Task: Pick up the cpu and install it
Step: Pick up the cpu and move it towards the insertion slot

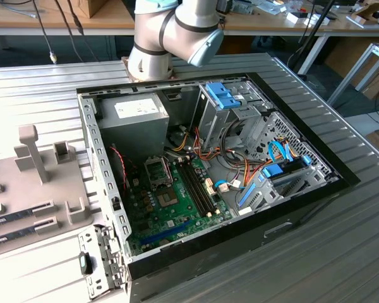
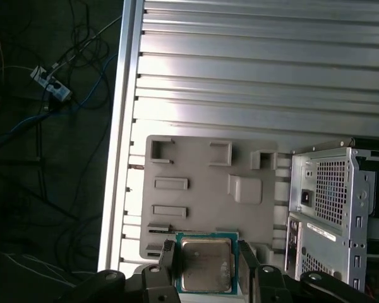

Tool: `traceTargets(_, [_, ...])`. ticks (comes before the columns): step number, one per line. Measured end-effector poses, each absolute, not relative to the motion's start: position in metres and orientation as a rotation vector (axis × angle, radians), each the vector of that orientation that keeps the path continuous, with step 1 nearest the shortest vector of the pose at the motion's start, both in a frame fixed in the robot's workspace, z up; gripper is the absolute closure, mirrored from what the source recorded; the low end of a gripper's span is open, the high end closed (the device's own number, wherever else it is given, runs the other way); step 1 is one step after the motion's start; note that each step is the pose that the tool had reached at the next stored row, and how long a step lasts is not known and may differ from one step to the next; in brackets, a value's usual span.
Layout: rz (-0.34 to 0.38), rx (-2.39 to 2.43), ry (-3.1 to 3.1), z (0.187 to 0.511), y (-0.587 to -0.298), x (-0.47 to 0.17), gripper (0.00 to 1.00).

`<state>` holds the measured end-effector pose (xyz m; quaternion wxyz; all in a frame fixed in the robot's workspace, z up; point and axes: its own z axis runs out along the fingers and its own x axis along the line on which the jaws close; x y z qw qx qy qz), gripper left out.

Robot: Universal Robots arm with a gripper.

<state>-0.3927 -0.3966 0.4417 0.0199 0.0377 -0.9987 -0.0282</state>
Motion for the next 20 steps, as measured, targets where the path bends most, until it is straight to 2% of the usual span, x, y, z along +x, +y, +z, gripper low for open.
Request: traceTargets(20, [-0.087, 0.117, -3.098, 0.435, -0.397, -0.372, 0.53])
